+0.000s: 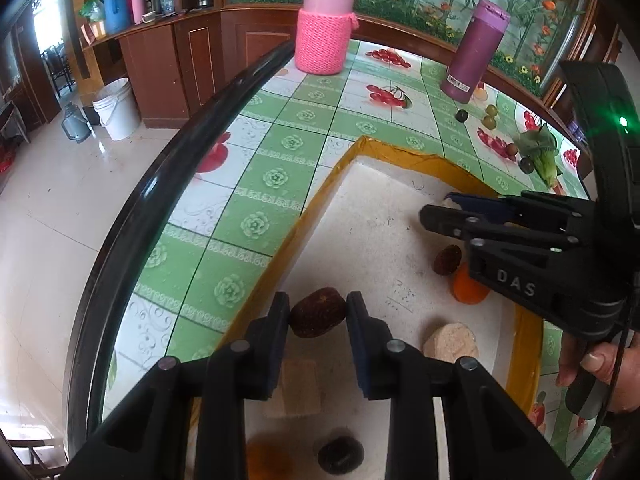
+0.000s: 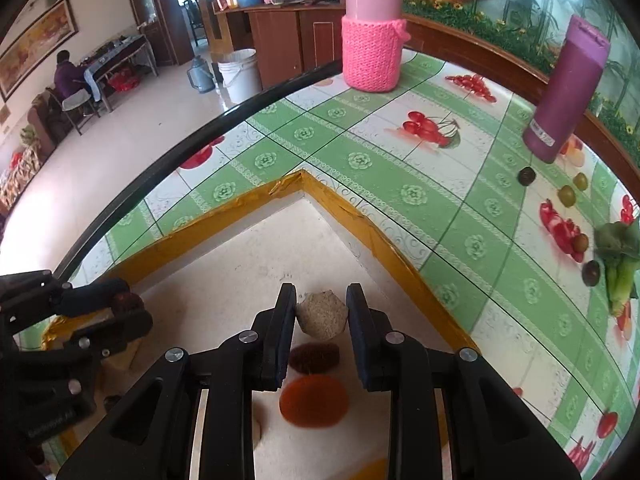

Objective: Organize fruits
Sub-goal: 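Carry the red date and beige slice into the tray and open both tools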

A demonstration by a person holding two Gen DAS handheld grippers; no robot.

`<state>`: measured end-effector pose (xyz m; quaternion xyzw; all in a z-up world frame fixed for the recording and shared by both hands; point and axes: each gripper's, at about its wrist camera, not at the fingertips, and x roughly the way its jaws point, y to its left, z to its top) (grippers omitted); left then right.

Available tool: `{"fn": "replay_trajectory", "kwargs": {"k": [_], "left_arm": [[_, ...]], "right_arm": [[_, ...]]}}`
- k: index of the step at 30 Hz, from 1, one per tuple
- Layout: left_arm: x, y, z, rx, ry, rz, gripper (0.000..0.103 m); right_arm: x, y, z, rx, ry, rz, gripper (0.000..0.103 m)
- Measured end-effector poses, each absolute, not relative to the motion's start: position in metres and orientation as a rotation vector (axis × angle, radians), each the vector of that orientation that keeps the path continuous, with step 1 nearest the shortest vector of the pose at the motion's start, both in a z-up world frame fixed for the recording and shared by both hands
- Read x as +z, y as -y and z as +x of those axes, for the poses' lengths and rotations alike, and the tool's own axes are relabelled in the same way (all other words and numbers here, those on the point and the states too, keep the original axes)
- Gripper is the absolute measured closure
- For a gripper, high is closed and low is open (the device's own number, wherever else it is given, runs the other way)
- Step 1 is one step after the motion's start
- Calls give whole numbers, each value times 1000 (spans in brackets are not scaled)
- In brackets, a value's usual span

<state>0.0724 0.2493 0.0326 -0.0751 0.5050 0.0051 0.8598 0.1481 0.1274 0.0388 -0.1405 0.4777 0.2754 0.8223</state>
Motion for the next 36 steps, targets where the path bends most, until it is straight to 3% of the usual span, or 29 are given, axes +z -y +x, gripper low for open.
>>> {"fn": "replay_trajectory", "kwargs": {"k": [14,18,36], "left_arm": [[15,-240,90,28,-1091,-79,71],[14,-235,87,33,-1091,-29,70],[38,-251,33,71,-1032,-98,40]], "right_arm": [[22,-140,158,624,-1053,-348,78],[22,-136,157,614,-1050,-340,73],[42,-104,110,589,-1040,-305,71]]}}
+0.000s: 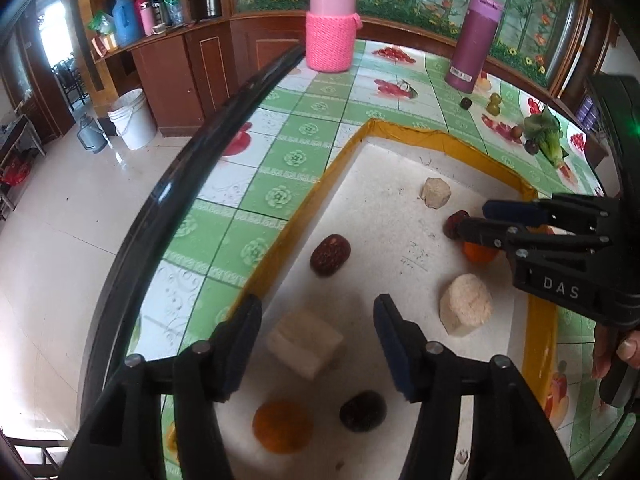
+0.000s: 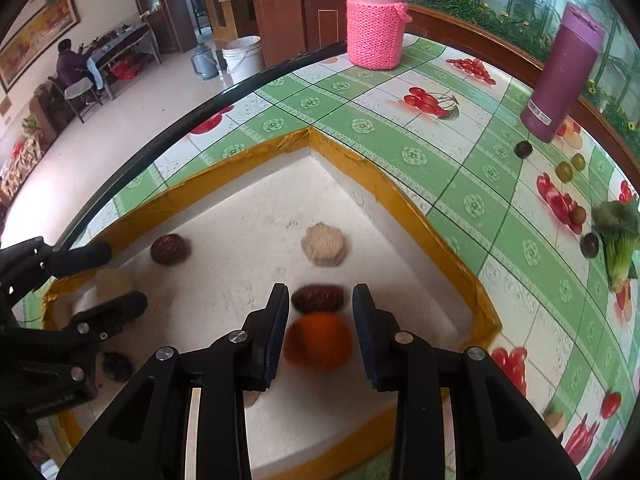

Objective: Organize fruits
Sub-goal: 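Carry the red date and beige slice into the tray and open both tools, then grasp a red tomato with the right tool while the left tool grasps a small beige chunk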

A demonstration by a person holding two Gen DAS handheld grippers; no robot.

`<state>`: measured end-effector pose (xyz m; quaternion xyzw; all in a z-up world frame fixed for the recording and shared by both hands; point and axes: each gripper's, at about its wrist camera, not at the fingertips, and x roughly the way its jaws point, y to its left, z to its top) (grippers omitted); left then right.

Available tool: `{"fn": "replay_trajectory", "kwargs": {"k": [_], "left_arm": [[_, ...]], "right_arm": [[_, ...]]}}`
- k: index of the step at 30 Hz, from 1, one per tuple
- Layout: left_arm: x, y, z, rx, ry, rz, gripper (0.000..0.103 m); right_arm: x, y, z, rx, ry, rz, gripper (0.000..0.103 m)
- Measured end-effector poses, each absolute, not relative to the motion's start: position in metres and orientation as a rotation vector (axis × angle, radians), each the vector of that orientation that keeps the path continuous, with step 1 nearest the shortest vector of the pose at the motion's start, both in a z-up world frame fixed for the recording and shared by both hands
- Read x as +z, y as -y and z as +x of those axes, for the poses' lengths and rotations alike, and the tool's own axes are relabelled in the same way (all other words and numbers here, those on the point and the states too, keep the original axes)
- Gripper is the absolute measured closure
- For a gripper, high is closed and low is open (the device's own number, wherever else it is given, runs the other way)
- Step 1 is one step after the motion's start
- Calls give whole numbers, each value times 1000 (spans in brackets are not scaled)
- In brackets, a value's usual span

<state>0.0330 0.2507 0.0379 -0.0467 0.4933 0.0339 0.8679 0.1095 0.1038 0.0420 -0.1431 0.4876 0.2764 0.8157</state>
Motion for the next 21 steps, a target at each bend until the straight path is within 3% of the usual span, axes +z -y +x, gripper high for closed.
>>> {"fn": "replay_trajectory", "kwargs": {"k": [12,14,16,21], "left_arm": [[56,-244,0,80,-1003,-153,36],[59,-236,-1,71,-1000,-152,36],[63,-225,-1,53,-994,-145,36],[71,-187,0,-9,-985,-101,36]], "right_arm": [[71,-61,58,541,-970,-265,67],[74,-47,53,498,-956,-268,58],[75,-31,47,444,-952,-268,32],[74,16,35,312,-947,-288,29]]}}
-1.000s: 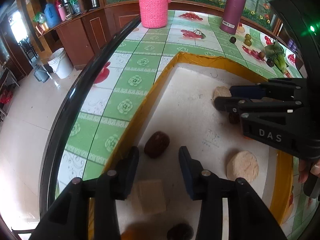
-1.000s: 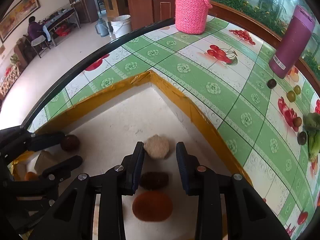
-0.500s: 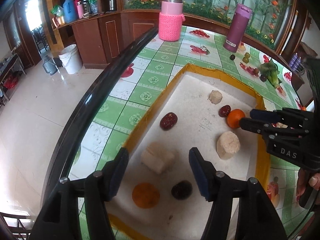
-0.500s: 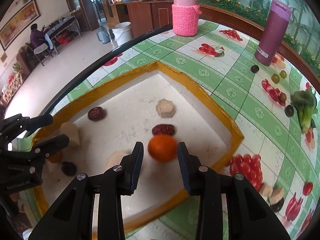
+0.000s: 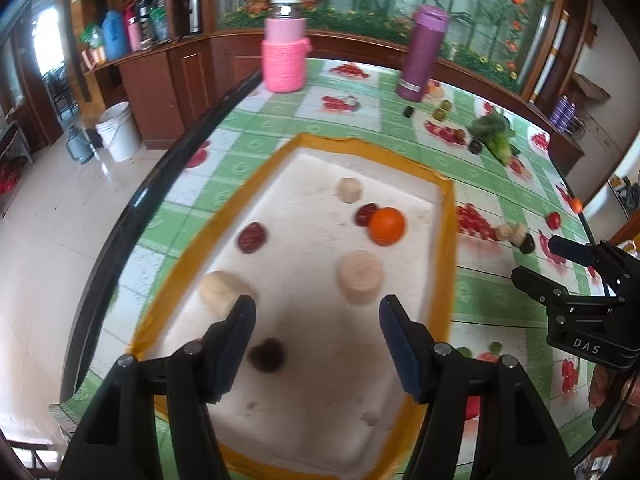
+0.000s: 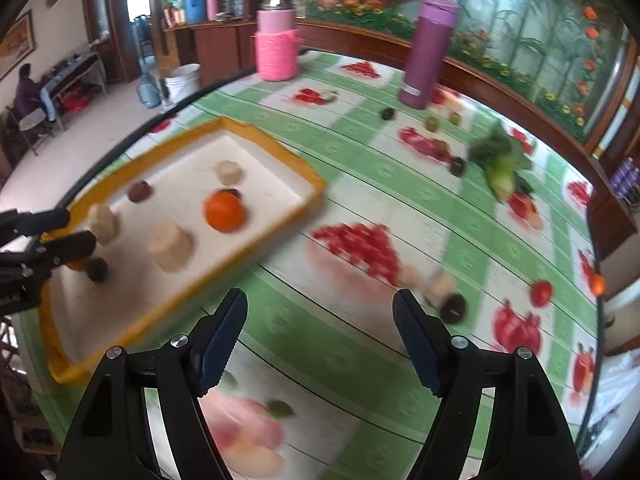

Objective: Organize fruits
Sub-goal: 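Grasp a red tomato with the right tool while the left tool grasps a small beige chunk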

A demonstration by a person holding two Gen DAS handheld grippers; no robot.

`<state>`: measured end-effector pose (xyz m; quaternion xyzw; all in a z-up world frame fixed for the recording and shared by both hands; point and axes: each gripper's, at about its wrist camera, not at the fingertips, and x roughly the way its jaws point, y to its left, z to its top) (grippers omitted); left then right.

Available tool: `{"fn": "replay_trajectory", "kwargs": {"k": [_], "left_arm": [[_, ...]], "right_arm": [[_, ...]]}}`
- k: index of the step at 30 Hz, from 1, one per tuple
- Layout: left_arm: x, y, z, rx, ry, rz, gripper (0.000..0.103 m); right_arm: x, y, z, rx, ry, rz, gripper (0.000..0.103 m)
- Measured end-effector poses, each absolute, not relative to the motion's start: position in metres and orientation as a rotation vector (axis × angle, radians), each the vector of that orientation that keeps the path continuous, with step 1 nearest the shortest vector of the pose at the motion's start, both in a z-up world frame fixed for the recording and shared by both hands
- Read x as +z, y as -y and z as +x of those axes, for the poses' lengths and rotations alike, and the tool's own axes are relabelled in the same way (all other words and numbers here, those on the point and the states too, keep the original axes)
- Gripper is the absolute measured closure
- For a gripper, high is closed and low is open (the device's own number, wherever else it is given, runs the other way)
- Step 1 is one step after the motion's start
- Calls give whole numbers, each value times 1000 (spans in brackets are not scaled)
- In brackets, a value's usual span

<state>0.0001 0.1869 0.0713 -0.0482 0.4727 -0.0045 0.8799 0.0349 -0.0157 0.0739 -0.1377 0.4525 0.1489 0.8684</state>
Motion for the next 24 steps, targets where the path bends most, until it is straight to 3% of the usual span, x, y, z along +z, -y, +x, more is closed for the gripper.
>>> {"fn": "replay_trajectory", "kwargs": {"k": [5,12,24], "left_arm": [[77,-141,2,-77,-986,-56,35],[76,-83,7,-138,-1006,1,30],[64,-27,31,-138,-1056,75,30]], "right_arm": [[71,76,25,171,-941,-273,22],[70,162,35,55,-927,-222,22],[42,237,126,45,-956,-107,22]]}}
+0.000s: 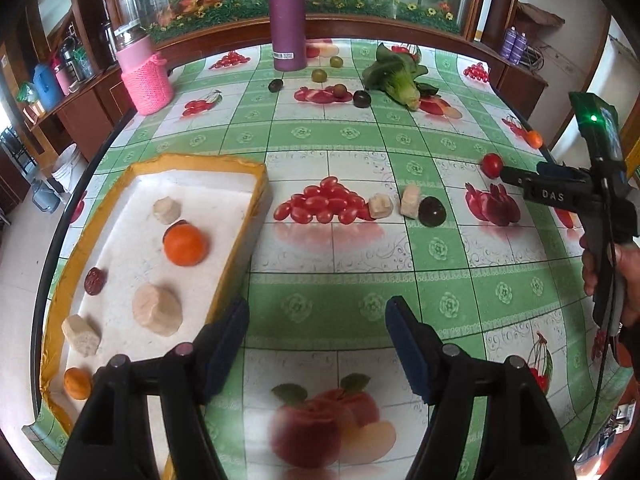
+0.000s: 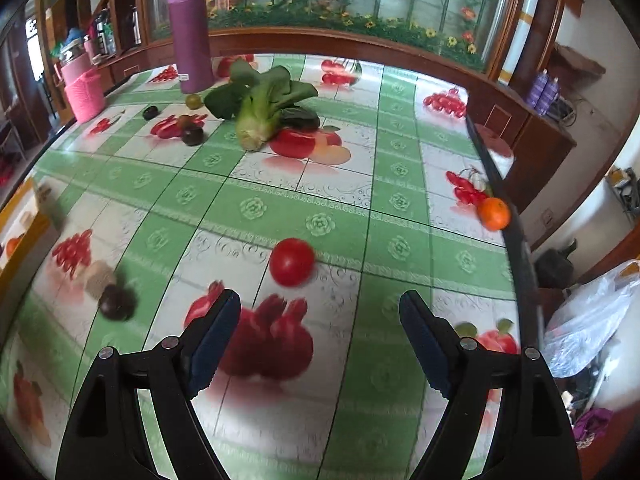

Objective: Organize fruits
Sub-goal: 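Grasp a red tomato with the right tool while the left tool grasps a small beige chunk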

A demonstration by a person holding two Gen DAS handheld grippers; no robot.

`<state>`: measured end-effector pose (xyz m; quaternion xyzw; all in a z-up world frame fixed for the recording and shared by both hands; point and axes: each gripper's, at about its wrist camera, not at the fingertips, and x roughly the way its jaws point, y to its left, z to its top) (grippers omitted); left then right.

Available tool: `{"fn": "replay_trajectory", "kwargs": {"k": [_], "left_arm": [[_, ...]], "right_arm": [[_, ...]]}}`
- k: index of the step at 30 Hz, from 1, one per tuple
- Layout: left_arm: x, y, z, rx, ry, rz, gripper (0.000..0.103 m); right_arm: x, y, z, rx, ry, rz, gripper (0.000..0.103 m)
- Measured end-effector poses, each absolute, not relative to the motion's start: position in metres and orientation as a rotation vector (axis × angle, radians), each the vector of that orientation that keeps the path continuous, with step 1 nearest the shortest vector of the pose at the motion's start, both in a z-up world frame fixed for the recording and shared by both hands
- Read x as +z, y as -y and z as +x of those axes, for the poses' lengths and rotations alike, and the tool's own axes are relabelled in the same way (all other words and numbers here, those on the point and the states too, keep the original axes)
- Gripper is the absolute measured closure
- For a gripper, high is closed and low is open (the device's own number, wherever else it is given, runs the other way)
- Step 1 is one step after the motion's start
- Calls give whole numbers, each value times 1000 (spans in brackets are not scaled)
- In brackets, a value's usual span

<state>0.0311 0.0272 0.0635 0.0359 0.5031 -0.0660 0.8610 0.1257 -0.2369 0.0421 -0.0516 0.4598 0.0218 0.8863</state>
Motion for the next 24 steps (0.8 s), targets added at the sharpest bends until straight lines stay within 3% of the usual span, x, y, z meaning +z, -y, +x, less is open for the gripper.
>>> {"fn": "replay_trajectory", "kwargs": {"k": [3,5,7,11,20,24], "left_arm": [[59,-21,42,-139,-1069,77,30],[56,-15,49,-140,-1074,81,30],[51,-10,60,-145,-1085,79,30],[43,3,81,-170,-1093,89,30],[27,31,114,-269,-1089,203,30],[17,31,123,-298,-1081,180,55]], "right_arm": [[34,234,138,51,-963,-120,24],[29,232,144,65,-977,-127,34],[22,228,148,95,-1003,-145,58],[23,227,149,144,-983,-140,73],[24,232,149,207,-988,-99,74],[23,233,150,211,-989,-85,74]]}}
